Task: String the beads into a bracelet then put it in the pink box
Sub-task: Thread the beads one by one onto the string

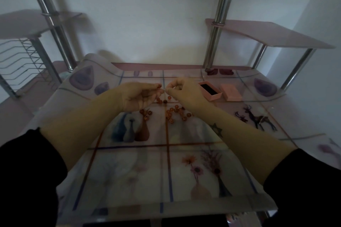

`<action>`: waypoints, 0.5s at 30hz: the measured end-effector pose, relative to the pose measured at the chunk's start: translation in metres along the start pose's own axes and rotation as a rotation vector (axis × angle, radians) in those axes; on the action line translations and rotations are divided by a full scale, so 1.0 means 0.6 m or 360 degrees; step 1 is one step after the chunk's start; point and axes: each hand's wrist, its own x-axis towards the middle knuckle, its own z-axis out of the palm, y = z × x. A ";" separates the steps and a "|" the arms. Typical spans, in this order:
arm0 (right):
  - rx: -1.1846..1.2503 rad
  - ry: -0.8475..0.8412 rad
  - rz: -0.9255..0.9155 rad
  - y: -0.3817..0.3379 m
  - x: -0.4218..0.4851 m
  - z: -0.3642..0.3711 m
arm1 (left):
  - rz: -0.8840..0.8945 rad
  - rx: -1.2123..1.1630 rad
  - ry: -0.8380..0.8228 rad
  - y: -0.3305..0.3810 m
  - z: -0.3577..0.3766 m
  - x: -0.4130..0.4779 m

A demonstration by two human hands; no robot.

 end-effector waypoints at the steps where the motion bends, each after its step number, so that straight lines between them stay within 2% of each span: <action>1: -0.0003 0.0008 -0.0003 0.001 0.000 0.001 | -0.0010 -0.0018 0.0005 0.000 0.000 0.000; 15: 0.0007 0.0097 -0.0076 0.003 -0.002 0.008 | -0.0019 -0.0107 -0.0039 -0.004 -0.001 -0.004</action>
